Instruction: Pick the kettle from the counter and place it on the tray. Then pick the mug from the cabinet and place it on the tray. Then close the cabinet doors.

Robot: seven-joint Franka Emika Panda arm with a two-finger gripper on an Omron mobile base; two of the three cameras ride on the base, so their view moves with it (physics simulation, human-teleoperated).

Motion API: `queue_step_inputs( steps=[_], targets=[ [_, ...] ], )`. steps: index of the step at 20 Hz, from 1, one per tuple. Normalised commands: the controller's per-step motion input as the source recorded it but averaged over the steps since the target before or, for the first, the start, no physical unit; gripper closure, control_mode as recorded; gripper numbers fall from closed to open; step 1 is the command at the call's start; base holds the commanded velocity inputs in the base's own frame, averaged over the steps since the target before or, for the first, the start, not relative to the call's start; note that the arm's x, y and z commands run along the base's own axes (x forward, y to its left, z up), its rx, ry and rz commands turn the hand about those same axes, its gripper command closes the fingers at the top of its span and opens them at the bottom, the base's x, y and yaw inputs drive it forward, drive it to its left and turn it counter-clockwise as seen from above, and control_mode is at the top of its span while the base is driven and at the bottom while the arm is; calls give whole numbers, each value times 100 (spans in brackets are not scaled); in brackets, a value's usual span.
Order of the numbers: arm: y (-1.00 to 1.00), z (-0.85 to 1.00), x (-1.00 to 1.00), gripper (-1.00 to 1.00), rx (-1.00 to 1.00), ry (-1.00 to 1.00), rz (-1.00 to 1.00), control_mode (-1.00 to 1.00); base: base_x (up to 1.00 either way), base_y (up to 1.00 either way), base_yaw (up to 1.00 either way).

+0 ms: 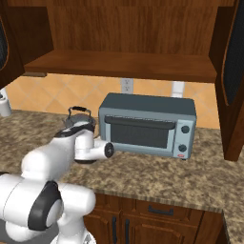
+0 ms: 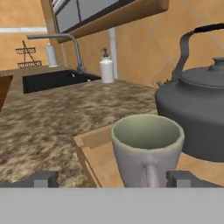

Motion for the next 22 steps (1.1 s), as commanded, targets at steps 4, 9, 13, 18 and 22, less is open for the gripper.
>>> queue_step_inputs(
  steps=[4, 9, 13, 18, 22],
  targets=[
    [0, 79, -55, -100, 4, -4, 0, -100, 0, 0, 0],
    [0, 79, -59, -100, 3, 0, 0, -100, 0, 0, 0],
    [0, 61, -70, -100, 1, 0, 0, -100, 0, 0, 0],
    [-1, 28, -31, -100, -1, 7, -6, -100, 0, 0, 0],
    [0, 0, 0, -100, 0, 0, 0, -100, 0, 0, 0]
  ],
)
